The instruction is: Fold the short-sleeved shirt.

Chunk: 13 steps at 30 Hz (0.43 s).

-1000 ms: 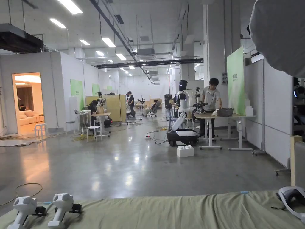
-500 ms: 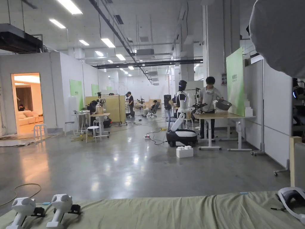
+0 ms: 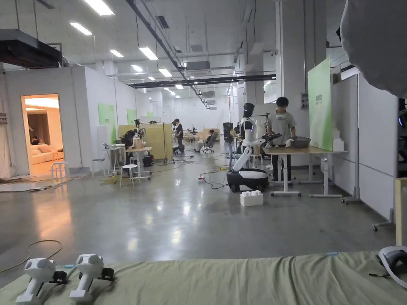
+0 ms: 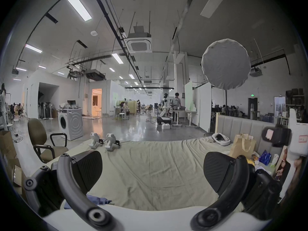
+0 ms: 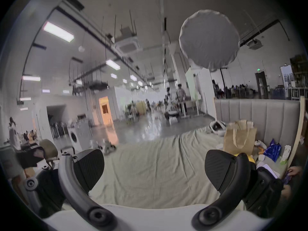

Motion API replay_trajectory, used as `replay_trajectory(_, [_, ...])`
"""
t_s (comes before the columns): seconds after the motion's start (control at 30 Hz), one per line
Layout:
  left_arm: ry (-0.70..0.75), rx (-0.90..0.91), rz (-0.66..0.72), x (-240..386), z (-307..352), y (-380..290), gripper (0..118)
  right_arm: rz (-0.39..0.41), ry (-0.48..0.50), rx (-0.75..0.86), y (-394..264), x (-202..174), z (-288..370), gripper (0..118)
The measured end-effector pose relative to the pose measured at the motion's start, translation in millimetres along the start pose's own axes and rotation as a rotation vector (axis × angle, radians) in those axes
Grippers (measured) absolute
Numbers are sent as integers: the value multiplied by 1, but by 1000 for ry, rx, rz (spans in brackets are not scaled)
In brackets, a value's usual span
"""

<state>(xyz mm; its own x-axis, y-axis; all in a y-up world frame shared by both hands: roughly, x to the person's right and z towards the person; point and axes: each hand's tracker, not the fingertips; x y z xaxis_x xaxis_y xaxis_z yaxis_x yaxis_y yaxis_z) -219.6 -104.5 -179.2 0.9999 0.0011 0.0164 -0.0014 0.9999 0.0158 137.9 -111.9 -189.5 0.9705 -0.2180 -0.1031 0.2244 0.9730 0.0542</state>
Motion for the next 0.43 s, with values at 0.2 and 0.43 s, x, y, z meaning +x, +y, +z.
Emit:
replay_trajectory(0.2, [11, 55, 10, -4, 3, 4, 118, 103, -19, -120, -3, 8, -17, 118])
replay_trajectory(0.43, [7, 4, 54, -8, -8, -8, 118, 148, 10, -118, -20, -5, -23, 118])
